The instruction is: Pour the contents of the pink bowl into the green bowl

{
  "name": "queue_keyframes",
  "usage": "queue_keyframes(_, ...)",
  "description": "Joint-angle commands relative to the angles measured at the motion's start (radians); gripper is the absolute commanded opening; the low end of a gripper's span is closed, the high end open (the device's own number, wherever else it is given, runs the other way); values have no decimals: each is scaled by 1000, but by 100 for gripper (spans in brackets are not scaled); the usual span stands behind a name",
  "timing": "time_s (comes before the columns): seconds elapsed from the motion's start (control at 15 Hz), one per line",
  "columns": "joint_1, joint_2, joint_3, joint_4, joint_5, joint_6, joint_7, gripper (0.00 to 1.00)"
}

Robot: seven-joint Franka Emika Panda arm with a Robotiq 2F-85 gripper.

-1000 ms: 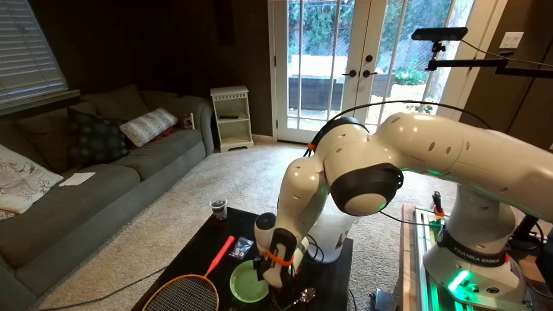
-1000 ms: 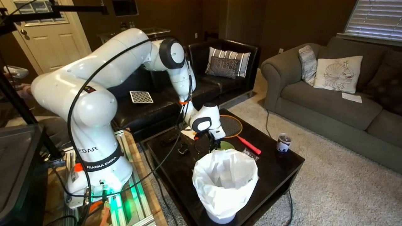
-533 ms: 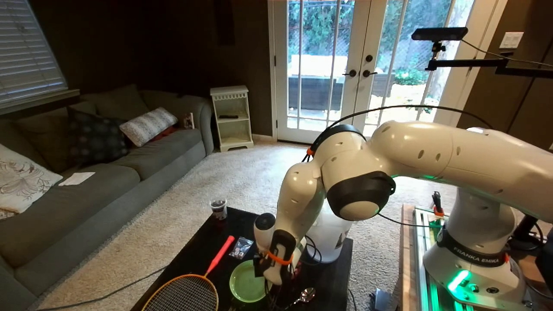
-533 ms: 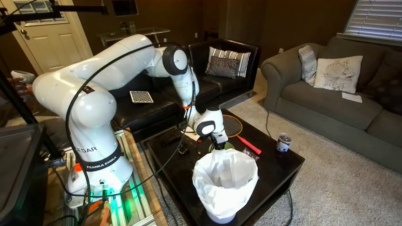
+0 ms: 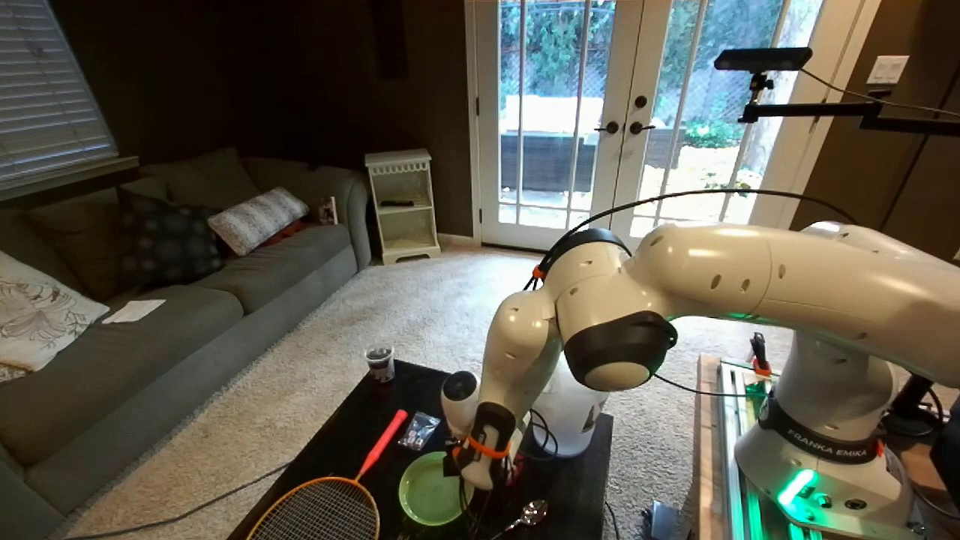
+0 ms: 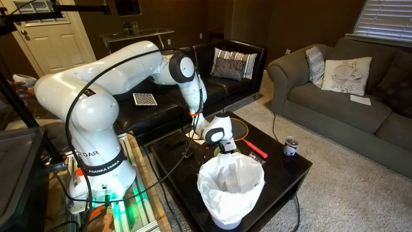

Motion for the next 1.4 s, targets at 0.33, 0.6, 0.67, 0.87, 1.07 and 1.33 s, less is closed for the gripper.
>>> queue_keyframes(0.33, -14, 44, -17, 74, -81, -73, 107, 6)
queue_keyframes(0.6, -19, 36, -14, 69, -103, -89, 121, 0)
queue_keyframes(0.67, -22, 27, -11, 65, -108, -94, 119, 0)
queue_keyframes(0.87, -16, 12, -8, 50, -118, -100, 122, 1)
queue_keyframes(1.07, -4, -18, -2, 20, -129, -101, 112, 1)
queue_keyframes(1.33, 37, -64, 4, -35, -158, -76, 98, 1)
